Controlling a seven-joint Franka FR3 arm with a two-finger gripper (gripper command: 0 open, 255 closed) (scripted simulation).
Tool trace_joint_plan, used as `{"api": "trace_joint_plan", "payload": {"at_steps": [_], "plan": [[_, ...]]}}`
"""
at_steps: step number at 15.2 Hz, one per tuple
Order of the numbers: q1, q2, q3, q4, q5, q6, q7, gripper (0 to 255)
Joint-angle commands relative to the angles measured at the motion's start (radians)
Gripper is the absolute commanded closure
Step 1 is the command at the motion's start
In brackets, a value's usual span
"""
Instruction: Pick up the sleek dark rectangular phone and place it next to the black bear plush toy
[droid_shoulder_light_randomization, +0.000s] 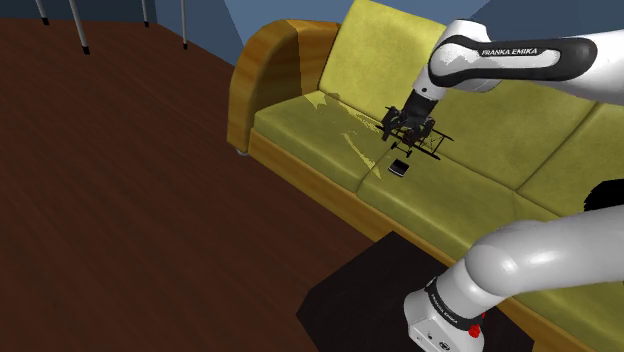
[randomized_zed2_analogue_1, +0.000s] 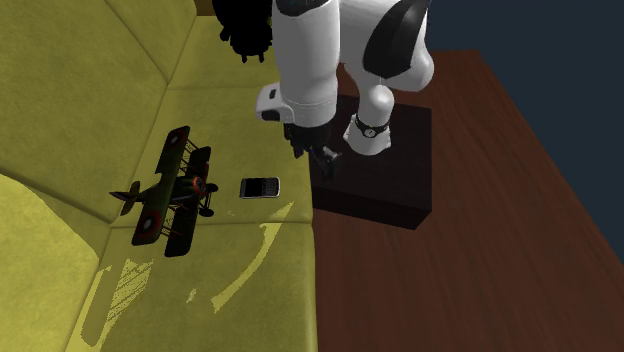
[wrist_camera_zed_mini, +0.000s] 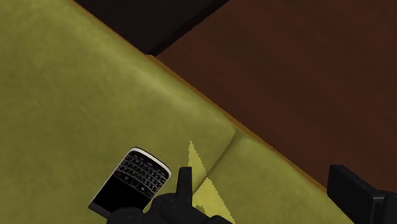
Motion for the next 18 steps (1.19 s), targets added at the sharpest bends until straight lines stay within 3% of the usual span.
{"api": "trace_joint_plan", "payload": {"at_steps": [1, 13, 18], "plan": [[-0.024, 0.049, -0.018, 0.007, 0.000, 0.042, 0.030, 0], [-0.159, 0.325, -0.154, 0.043, 0.038, 0.276, 0.151, 0], [-0.164, 0.375, -0.164, 0.022, 0.057, 0.345, 0.147, 0]]}}
